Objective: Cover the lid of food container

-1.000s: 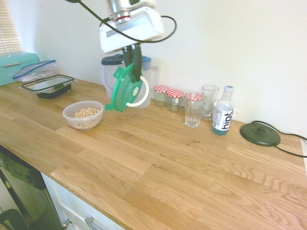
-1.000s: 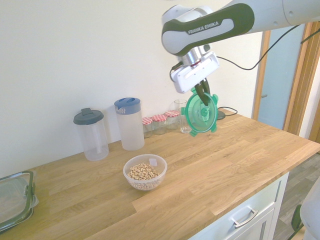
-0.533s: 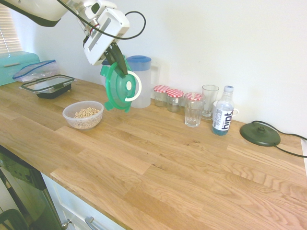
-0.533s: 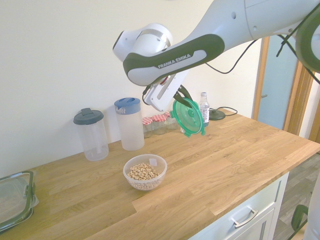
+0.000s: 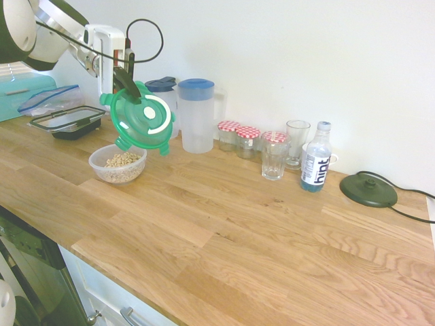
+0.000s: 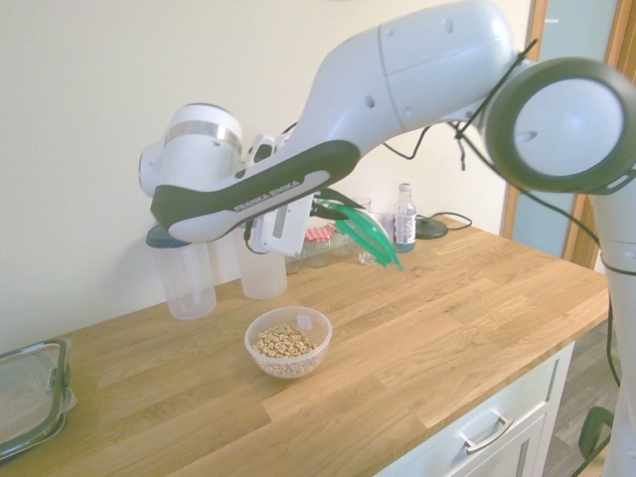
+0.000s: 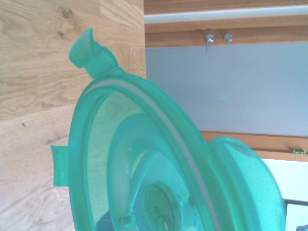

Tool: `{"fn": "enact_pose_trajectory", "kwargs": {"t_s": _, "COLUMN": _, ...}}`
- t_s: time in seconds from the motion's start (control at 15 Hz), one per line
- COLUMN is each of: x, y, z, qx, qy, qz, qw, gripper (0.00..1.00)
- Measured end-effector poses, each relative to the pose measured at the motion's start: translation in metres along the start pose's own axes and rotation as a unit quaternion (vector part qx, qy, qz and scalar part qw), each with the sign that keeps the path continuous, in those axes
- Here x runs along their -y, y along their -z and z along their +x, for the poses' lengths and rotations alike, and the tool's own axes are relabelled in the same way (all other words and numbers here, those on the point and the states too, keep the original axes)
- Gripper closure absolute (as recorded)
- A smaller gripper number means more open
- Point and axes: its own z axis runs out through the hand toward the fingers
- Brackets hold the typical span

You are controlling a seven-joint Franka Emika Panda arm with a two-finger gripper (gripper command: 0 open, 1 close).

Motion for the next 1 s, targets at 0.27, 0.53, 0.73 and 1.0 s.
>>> {"fn": "enact_pose_trajectory", "kwargs": {"t_s": 0.27, "x": 0.018, "y": 0.038, "z": -0.038, "qx": -0.024, "qy": 0.000, "qz": 0.012, "qw": 1.000, "gripper": 1.00}}
{"fn": "enact_pose_trajectory", "kwargs": {"t_s": 0.53, "x": 0.017, "y": 0.069, "z": -0.077, "qx": -0.058, "qy": 0.001, "qz": 0.012, "qw": 0.998, "gripper": 1.00}}
{"fn": "enact_pose_trajectory", "kwargs": {"t_s": 0.73, "x": 0.025, "y": 0.077, "z": -0.092, "qx": -0.090, "qy": 0.012, "qz": -0.001, "qw": 0.996, "gripper": 1.00}}
{"fn": "enact_pose_trajectory", "kwargs": {"t_s": 1.0, "x": 0.037, "y": 0.076, "z": -0.103, "qx": -0.104, "qy": 0.019, "qz": -0.009, "qw": 0.994, "gripper": 1.00}}
